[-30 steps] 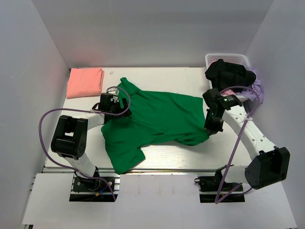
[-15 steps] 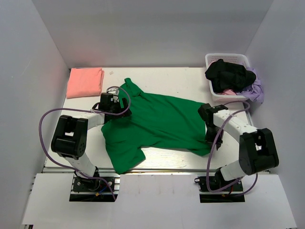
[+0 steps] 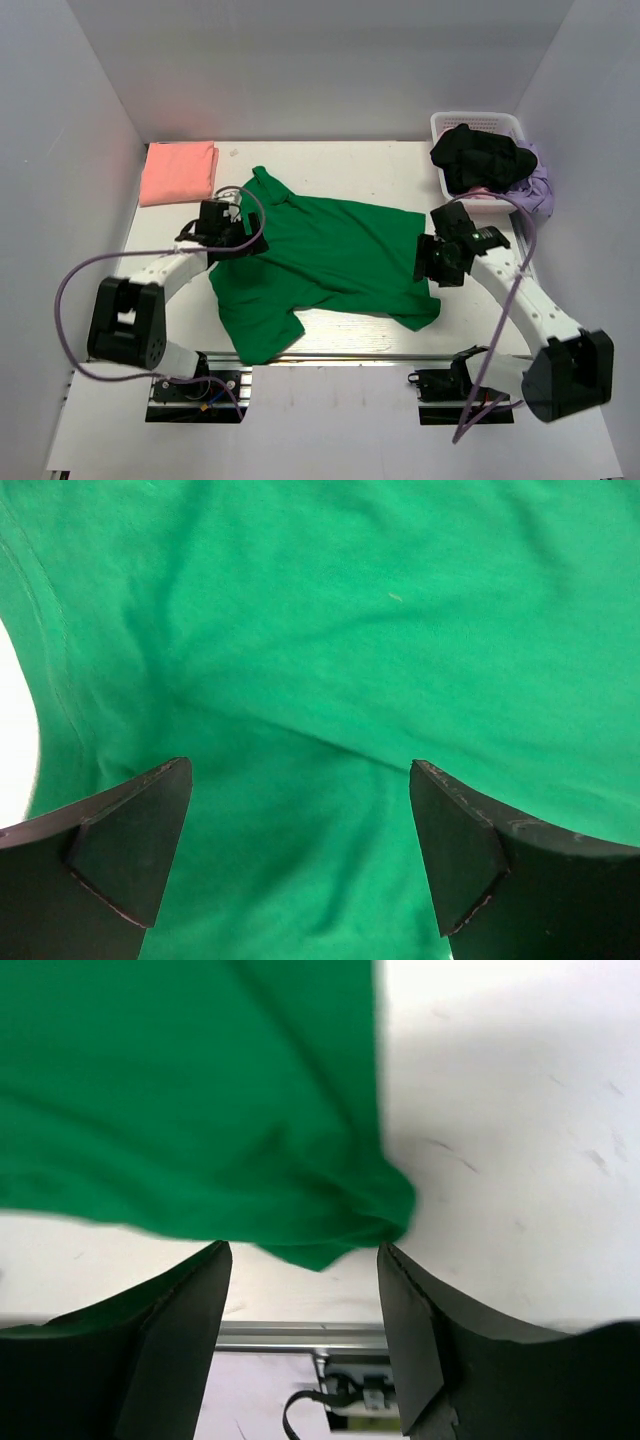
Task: Fold and stack the t-shirts
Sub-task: Flatten out the tshirt
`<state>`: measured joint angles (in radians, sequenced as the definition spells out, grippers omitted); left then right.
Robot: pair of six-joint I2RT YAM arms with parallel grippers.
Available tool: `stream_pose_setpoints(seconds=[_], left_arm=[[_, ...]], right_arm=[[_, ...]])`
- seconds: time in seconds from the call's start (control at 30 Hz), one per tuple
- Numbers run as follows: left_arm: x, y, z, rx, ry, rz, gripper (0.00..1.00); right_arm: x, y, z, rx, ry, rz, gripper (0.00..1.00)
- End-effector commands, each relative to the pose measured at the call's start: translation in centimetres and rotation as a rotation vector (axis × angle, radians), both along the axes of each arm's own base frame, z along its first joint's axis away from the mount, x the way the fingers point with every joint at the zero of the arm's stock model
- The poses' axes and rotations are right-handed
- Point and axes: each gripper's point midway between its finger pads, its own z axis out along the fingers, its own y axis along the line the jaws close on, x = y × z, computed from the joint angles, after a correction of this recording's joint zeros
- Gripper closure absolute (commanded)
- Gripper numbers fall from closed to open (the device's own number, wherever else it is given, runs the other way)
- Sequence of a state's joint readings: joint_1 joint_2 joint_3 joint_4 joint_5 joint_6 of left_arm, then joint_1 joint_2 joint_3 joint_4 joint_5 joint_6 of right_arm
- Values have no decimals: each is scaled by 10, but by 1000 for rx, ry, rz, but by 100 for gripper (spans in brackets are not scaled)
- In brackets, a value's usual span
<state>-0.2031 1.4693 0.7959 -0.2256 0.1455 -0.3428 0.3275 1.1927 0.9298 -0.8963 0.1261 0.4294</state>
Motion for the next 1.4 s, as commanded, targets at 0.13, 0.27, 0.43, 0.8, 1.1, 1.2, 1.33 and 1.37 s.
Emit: stream_pose_setpoints(seconds=[0.13,0.27,0.43,0.8,1.1,1.2,1.33,1.37], left_arm=[[-51,-11,40,-127,7,17,0],[-100,-19,47,-140,195,-14,0],[-172,-15,38,-113,417,-56,0],[-270,-7,12,-45,757,-108,14],[-249,-11,-17,58,733,-84,16],[-241,-23,-22,22,695,-94,18],[-245,-23,-32,67,715,-105,19],[-243,-22,-34,79,709,-100,19]], right_arm=[[-3,38,6,181,-82,274,17],[-15,31,-4,163,-32,256,10],[-27,6,-25,57,13,127,10],[-34,2,-54,86,24,-96,10],[-32,3,-56,111,-20,-125,10],[-36,8,-61,135,1,-117,10],[-42,12,-67,164,19,-128,10],[-43,13,-67,175,16,-125,10]])
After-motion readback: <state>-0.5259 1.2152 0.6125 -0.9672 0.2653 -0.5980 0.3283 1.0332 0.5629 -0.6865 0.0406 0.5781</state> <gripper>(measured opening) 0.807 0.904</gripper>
